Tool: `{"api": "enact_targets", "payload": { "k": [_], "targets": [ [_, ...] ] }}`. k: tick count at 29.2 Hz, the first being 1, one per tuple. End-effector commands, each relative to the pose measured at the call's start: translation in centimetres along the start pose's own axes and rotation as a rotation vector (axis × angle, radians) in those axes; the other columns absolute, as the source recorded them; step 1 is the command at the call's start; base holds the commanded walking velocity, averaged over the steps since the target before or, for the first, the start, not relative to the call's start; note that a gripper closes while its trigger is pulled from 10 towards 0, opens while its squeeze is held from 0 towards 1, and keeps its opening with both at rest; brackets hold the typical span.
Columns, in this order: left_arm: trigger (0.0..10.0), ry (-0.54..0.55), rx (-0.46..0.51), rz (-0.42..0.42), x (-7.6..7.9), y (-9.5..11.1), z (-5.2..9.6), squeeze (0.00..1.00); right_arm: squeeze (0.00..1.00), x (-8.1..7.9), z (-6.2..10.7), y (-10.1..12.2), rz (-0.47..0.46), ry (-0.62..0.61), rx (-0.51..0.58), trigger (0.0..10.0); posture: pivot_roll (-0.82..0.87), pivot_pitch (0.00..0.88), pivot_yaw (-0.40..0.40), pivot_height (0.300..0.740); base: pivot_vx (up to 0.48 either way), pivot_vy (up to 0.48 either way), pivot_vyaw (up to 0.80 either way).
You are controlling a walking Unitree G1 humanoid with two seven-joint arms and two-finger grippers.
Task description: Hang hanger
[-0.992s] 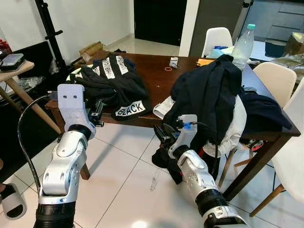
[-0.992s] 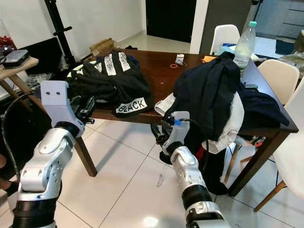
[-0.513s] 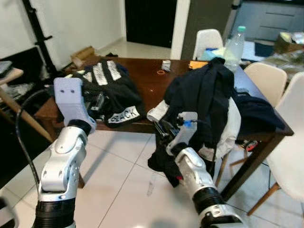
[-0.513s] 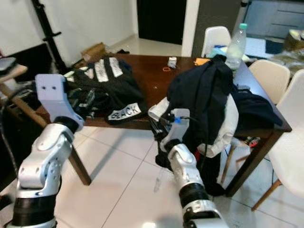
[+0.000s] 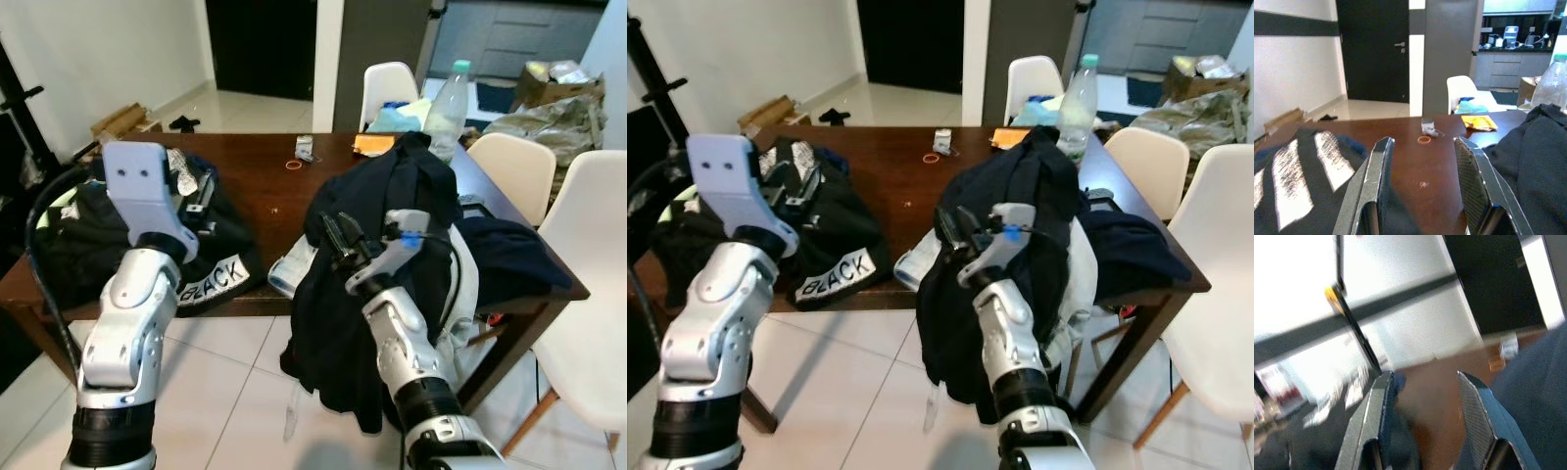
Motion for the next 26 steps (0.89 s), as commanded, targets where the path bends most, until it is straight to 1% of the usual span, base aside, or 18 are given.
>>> {"api": "enact_targets", "payload": {
  "k": [1, 3, 4, 5, 6, 8, 11, 13, 16, 19, 23, 26],
  "targets": [
    [10.0, -0.005, 0.009, -0.008, -0.1, 0.2, 0.1, 0.00, 0.00, -1.2, -0.4, 1.1, -0.023, 0.056, 0.086, 10.0, 0.17, 0.000, 0.005, 0.740, 0.401, 0.000, 0.00],
    [10.0, -0.003, 0.005, -0.001, -0.1, 0.0, 0.4, 0.00, 0.00, -2.0, -0.7, 2.6, -0.027, 0.098, 0.163, 10.0, 0.17, 0.000, 0.004, 0.740, 0.401, 0.000, 0.00],
    [10.0, -0.003, 0.005, -0.001, -0.1, 0.0, 0.4, 0.00, 0.00, -2.0, -0.7, 2.6, -0.027, 0.098, 0.163, 10.0, 0.17, 0.000, 0.004, 0.740, 0.401, 0.000, 0.00],
    [10.0, 0.004, -0.001, 0.007, -0.2, -0.1, 0.7, 0.00, 0.00, -2.5, -1.2, 3.6, -0.028, 0.115, 0.205, 10.0, 0.18, 0.000, 0.002, 0.740, 0.401, 0.000, 0.00],
    [10.0, 0.004, -0.001, 0.007, -0.2, -0.1, 0.7, 0.00, 0.00, -2.5, -1.2, 3.6, -0.028, 0.115, 0.205, 10.0, 0.18, 0.000, 0.002, 0.740, 0.401, 0.000, 0.00],
    [10.0, 0.014, 0.008, 0.013, -0.3, 0.1, 0.8, 0.00, 0.00, -3.1, -1.7, 4.5, -0.039, 0.133, 0.231, 10.0, 0.18, 0.000, -0.001, 0.740, 0.401, 0.000, 0.00],
    [10.0, 0.018, 0.017, 0.015, -0.3, 0.3, 0.8, 0.00, 0.00, -3.4, -2.0, 4.9, -0.045, 0.144, 0.242, 10.0, 0.18, 0.000, -0.001, 0.740, 0.401, 0.000, 0.00],
    [10.0, 0.024, 0.034, 0.020, -0.4, 0.5, 0.8, 0.00, 0.00, -4.2, -2.5, 5.6, -0.057, 0.173, 0.259, 10.0, 0.18, 0.000, -0.002, 0.740, 0.394, 0.000, 0.00],
    [10.0, 0.031, 0.032, 0.018, -0.4, 0.6, 0.8, 0.00, 0.00, -4.5, -2.8, 5.7, -0.061, 0.190, 0.254, 10.0, 0.18, 0.000, -0.004, 0.740, 0.357, 0.000, 0.00],
    [10.0, 0.047, 0.024, 0.009, -0.5, 0.5, 0.8, 0.00, 0.00, -4.8, -3.1, 5.6, -0.066, 0.201, 0.230, 10.0, 0.18, 0.000, -0.007, 0.740, 0.000, 0.000, 0.00],
    [10.0, 0.055, 0.013, 0.001, -0.5, 0.4, 0.9, 0.00, 0.00, -4.6, -3.0, 5.3, -0.066, 0.189, 0.211, 10.0, 0.18, 0.000, -0.010, 0.740, 0.000, 0.000, 0.00],
    [10.0, 0.062, 0.005, 0.014, -0.4, 0.3, 1.0, 0.00, 0.00, -4.3, -2.9, 5.3, -0.068, 0.176, 0.200, 10.0, 0.18, 0.002, -0.011, 0.740, 0.000, 0.000, 0.00]
  ]
}}
Point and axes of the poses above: a point about 5 cm out from each wrist's last joint towards the gripper, its own z axis pointing back from the gripper into the wrist, its own y axis along the axis of the wrist's last joint, x = y × z, the point moved 2 cm from there along -z, pointing out of the wrist towards the gripper, and after that the axes turned 12 degrees about -z, right-handed, at the moved point
